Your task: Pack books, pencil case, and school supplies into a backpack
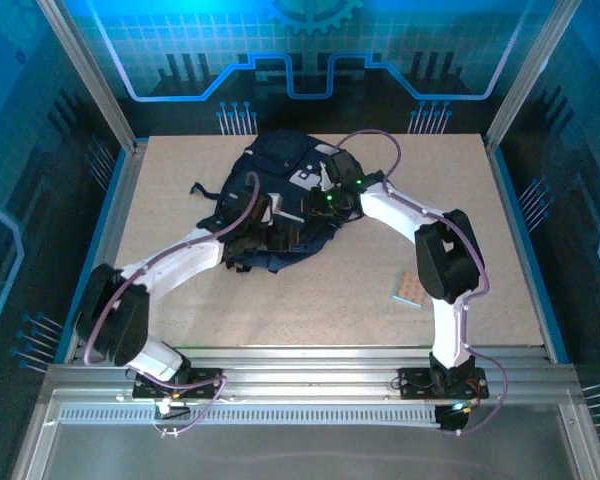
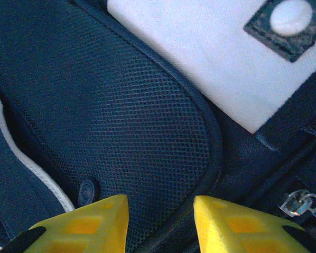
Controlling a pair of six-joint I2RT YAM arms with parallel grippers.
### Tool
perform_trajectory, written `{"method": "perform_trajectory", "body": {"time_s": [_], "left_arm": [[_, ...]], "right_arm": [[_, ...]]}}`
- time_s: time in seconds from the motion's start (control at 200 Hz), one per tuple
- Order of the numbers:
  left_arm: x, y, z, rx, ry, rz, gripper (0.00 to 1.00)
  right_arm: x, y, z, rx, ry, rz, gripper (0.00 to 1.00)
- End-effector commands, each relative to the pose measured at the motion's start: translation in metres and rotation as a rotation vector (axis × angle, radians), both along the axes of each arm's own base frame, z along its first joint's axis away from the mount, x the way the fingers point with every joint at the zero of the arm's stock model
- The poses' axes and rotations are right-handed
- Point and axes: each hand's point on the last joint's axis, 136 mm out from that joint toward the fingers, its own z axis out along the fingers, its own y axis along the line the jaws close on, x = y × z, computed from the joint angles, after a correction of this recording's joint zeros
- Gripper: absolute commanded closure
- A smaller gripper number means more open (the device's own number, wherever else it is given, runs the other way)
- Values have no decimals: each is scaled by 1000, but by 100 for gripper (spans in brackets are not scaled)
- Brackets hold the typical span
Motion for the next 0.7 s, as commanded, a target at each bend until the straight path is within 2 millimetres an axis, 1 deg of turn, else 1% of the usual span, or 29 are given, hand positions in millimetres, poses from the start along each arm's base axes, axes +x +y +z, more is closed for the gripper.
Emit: {"method": "perform_trajectory", "body": {"time_s": [0.0, 0.075, 0.23, 0.365, 0.495, 0.52, 0.61, 0.695], "left_arm": [[-1, -4, -15, 103, 31, -86, 36], [6, -9, -19, 128, 33, -102, 37], [21, -8, -28, 193, 30, -102, 40], [28, -9, -32, 215, 33, -105, 48], [34, -12, -28, 207, 21, -107, 57], [34, -12, -27, 208, 22, -107, 60], [35, -15, -24, 195, 21, -112, 73], [35, -17, -21, 178, 29, -114, 74]], "right_arm": [[13, 10, 1, 56, 5, -28, 65], [13, 9, 0, 60, 8, -40, 65], [12, 8, 3, 64, -1, -47, 65], [11, 7, 6, 61, -7, -41, 65], [10, 5, 7, 52, -18, -40, 66], [10, 5, 8, 51, -19, -39, 66], [9, 5, 8, 43, -20, -31, 66], [7, 3, 4, 26, -15, -29, 66]]}}
